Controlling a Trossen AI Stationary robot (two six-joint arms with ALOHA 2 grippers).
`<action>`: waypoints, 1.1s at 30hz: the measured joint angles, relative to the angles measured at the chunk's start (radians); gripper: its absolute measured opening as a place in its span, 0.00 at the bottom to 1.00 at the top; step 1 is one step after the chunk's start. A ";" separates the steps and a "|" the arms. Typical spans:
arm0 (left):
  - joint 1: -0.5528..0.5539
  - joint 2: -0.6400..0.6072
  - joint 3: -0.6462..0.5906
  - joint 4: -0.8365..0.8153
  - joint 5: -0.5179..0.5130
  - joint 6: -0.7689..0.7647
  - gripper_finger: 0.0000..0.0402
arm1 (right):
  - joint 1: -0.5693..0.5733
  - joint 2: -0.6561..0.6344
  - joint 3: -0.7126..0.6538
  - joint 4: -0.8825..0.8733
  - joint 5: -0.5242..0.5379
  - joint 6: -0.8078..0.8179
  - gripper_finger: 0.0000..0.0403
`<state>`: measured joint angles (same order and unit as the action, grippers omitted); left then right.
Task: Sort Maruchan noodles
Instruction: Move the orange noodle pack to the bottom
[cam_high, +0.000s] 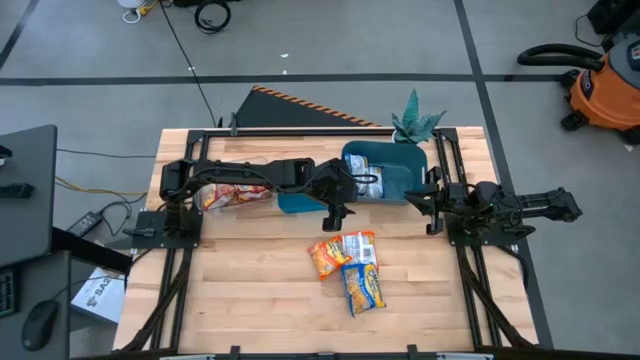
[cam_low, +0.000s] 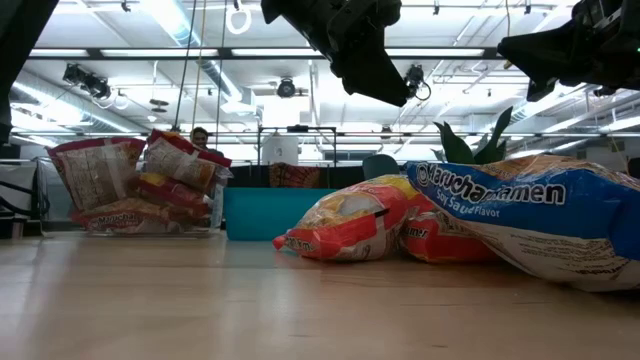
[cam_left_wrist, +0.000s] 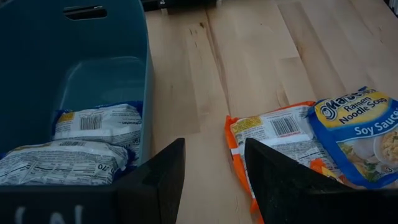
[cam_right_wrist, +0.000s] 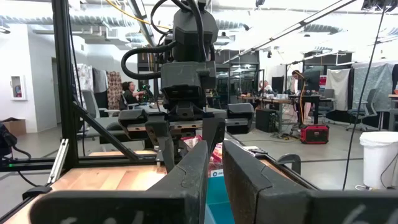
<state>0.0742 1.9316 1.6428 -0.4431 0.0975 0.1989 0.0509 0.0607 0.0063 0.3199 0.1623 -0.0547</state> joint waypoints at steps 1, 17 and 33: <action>0.000 0.000 0.000 0.000 0.000 0.000 0.43 | 0.000 0.000 0.000 0.000 0.000 0.000 0.14; -0.065 0.000 0.000 -0.109 0.064 -0.010 0.43 | 0.000 0.000 0.000 0.000 0.000 0.000 0.14; -0.130 0.078 -0.002 -0.160 0.064 0.281 0.43 | 0.000 0.000 0.000 -0.001 -0.002 0.000 0.14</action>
<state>-0.0555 2.0093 1.6413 -0.6031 0.1617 0.4797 0.0509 0.0605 0.0067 0.3190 0.1608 -0.0547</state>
